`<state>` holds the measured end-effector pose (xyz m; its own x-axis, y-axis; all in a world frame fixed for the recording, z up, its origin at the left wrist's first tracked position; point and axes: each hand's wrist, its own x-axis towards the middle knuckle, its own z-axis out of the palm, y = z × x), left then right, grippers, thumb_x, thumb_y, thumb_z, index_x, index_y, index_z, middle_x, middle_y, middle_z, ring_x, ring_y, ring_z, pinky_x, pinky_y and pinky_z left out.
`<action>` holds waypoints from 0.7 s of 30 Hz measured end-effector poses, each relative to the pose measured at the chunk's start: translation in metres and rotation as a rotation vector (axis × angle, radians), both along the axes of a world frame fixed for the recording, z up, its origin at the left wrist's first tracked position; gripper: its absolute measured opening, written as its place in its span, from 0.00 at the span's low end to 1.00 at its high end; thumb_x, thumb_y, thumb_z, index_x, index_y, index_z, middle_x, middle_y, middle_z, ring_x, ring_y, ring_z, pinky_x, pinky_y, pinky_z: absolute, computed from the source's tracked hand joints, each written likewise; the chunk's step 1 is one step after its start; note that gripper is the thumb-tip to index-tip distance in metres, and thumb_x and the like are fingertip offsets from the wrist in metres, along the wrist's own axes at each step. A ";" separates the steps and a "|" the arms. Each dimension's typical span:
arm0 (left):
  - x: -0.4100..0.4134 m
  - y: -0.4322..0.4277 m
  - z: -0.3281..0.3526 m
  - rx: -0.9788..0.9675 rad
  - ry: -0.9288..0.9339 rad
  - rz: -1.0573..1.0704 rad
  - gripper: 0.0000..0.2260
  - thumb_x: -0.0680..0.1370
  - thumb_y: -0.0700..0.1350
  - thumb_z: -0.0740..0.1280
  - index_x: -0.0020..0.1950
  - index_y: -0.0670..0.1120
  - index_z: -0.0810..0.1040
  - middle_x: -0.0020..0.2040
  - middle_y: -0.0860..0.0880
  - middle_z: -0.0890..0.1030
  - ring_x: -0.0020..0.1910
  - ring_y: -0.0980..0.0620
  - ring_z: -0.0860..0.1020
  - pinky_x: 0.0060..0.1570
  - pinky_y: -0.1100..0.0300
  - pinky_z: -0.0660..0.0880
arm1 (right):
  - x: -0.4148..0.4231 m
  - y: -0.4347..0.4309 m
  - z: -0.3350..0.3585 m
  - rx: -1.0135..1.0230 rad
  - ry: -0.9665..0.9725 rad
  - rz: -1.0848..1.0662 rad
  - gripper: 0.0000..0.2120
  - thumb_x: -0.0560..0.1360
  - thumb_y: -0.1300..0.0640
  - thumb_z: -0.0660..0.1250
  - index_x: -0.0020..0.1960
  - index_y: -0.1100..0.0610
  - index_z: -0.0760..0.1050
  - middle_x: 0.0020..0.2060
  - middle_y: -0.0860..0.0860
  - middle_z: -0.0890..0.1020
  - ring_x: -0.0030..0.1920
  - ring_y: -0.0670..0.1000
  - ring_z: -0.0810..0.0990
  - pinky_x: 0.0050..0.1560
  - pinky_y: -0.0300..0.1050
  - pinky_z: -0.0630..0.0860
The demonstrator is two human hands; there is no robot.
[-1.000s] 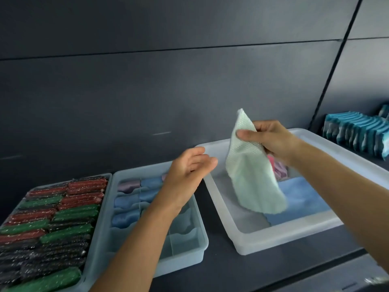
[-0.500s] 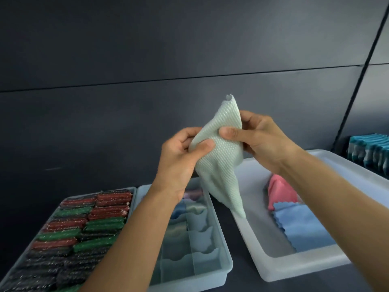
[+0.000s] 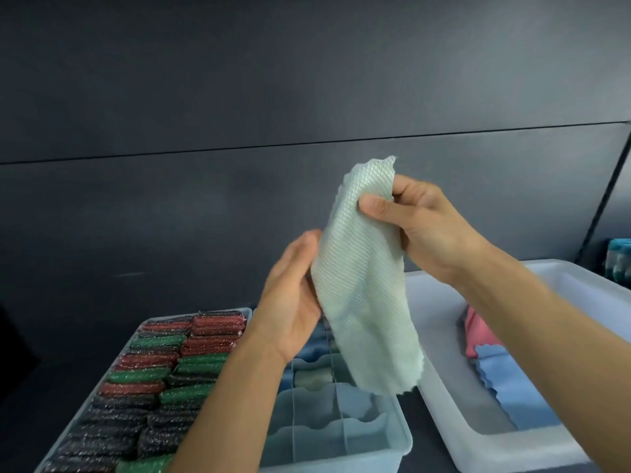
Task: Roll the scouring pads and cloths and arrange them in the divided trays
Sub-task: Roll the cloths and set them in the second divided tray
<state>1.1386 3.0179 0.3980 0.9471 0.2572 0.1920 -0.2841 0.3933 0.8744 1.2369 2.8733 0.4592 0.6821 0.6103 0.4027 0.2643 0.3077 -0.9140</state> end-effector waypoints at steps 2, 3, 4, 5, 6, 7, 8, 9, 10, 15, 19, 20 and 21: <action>-0.006 -0.001 -0.001 -0.069 0.061 -0.096 0.28 0.76 0.60 0.60 0.69 0.44 0.74 0.64 0.42 0.79 0.58 0.46 0.80 0.48 0.51 0.81 | -0.001 0.002 -0.004 -0.036 0.008 0.029 0.17 0.71 0.58 0.72 0.56 0.67 0.77 0.48 0.60 0.82 0.47 0.56 0.83 0.50 0.50 0.80; -0.006 0.000 -0.002 -0.089 0.061 -0.082 0.25 0.76 0.57 0.62 0.69 0.44 0.75 0.63 0.42 0.80 0.56 0.46 0.81 0.45 0.53 0.81 | -0.002 0.002 -0.006 -0.057 0.020 0.027 0.16 0.72 0.57 0.71 0.55 0.66 0.77 0.48 0.60 0.83 0.47 0.56 0.83 0.50 0.50 0.80; -0.006 0.000 -0.002 -0.111 0.048 -0.052 0.22 0.76 0.51 0.65 0.68 0.45 0.75 0.62 0.42 0.80 0.54 0.47 0.81 0.44 0.53 0.81 | -0.003 0.002 -0.008 -0.081 0.032 0.022 0.14 0.73 0.57 0.71 0.55 0.64 0.78 0.48 0.59 0.83 0.47 0.56 0.83 0.48 0.51 0.81; -0.005 0.001 -0.002 -0.125 0.031 -0.008 0.22 0.74 0.46 0.68 0.68 0.45 0.75 0.61 0.42 0.81 0.53 0.47 0.81 0.46 0.52 0.82 | -0.003 0.002 -0.011 -0.100 0.046 0.018 0.12 0.74 0.57 0.70 0.55 0.63 0.78 0.48 0.58 0.84 0.46 0.56 0.84 0.47 0.52 0.80; -0.004 0.003 -0.001 -0.129 0.011 0.034 0.23 0.73 0.41 0.69 0.67 0.45 0.75 0.59 0.42 0.81 0.52 0.47 0.81 0.50 0.51 0.82 | -0.004 0.003 -0.013 -0.120 0.062 0.011 0.11 0.75 0.58 0.69 0.55 0.61 0.78 0.48 0.57 0.84 0.46 0.55 0.84 0.46 0.52 0.80; -0.004 0.004 0.001 -0.116 -0.010 0.080 0.22 0.72 0.38 0.70 0.66 0.44 0.75 0.57 0.42 0.82 0.51 0.47 0.82 0.52 0.52 0.81 | -0.005 0.005 -0.016 -0.141 0.079 -0.010 0.11 0.75 0.58 0.69 0.55 0.61 0.78 0.49 0.57 0.84 0.46 0.54 0.84 0.46 0.52 0.80; -0.003 0.005 0.004 -0.096 -0.028 0.124 0.20 0.72 0.36 0.70 0.64 0.44 0.76 0.53 0.44 0.83 0.50 0.48 0.82 0.52 0.54 0.81 | -0.005 0.007 -0.020 -0.164 0.075 -0.077 0.10 0.75 0.59 0.69 0.56 0.60 0.77 0.49 0.55 0.84 0.45 0.52 0.84 0.46 0.49 0.80; -0.003 0.005 0.006 -0.052 -0.037 0.170 0.18 0.73 0.34 0.69 0.62 0.44 0.76 0.50 0.45 0.84 0.48 0.50 0.82 0.50 0.57 0.81 | -0.004 0.011 -0.024 -0.211 0.027 -0.204 0.11 0.75 0.59 0.70 0.57 0.58 0.76 0.49 0.53 0.82 0.45 0.49 0.82 0.45 0.44 0.79; -0.002 0.005 0.008 -0.003 -0.035 0.215 0.15 0.75 0.32 0.68 0.60 0.43 0.77 0.49 0.45 0.84 0.47 0.50 0.82 0.47 0.58 0.81 | -0.005 0.014 -0.029 -0.263 -0.079 -0.385 0.14 0.74 0.58 0.71 0.58 0.55 0.73 0.49 0.50 0.80 0.45 0.47 0.80 0.45 0.38 0.75; 0.006 0.000 0.014 0.129 -0.035 0.316 0.11 0.78 0.36 0.67 0.60 0.43 0.77 0.55 0.39 0.83 0.54 0.42 0.82 0.56 0.46 0.79 | -0.031 0.016 -0.039 -0.173 -0.291 -0.324 0.18 0.68 0.48 0.76 0.55 0.48 0.75 0.46 0.44 0.81 0.48 0.43 0.80 0.49 0.41 0.77; 0.004 -0.009 0.016 0.051 -0.032 0.235 0.19 0.82 0.53 0.59 0.62 0.40 0.77 0.54 0.38 0.82 0.53 0.45 0.83 0.54 0.53 0.80 | -0.035 0.022 -0.040 -0.205 -0.284 -0.247 0.13 0.73 0.59 0.73 0.57 0.53 0.79 0.46 0.46 0.85 0.50 0.44 0.83 0.56 0.43 0.78; 0.004 -0.010 0.015 0.034 -0.037 0.229 0.18 0.81 0.52 0.60 0.62 0.40 0.77 0.53 0.40 0.82 0.52 0.47 0.82 0.54 0.54 0.80 | -0.034 0.023 -0.040 -0.169 -0.263 -0.265 0.08 0.75 0.60 0.70 0.54 0.55 0.81 0.45 0.47 0.86 0.47 0.44 0.84 0.54 0.43 0.79; 0.005 -0.011 0.014 0.054 -0.042 0.228 0.16 0.81 0.50 0.62 0.61 0.40 0.77 0.52 0.41 0.82 0.51 0.48 0.82 0.54 0.55 0.80 | -0.034 0.023 -0.040 -0.154 -0.243 -0.282 0.06 0.77 0.60 0.67 0.50 0.56 0.82 0.41 0.48 0.86 0.43 0.45 0.84 0.50 0.43 0.79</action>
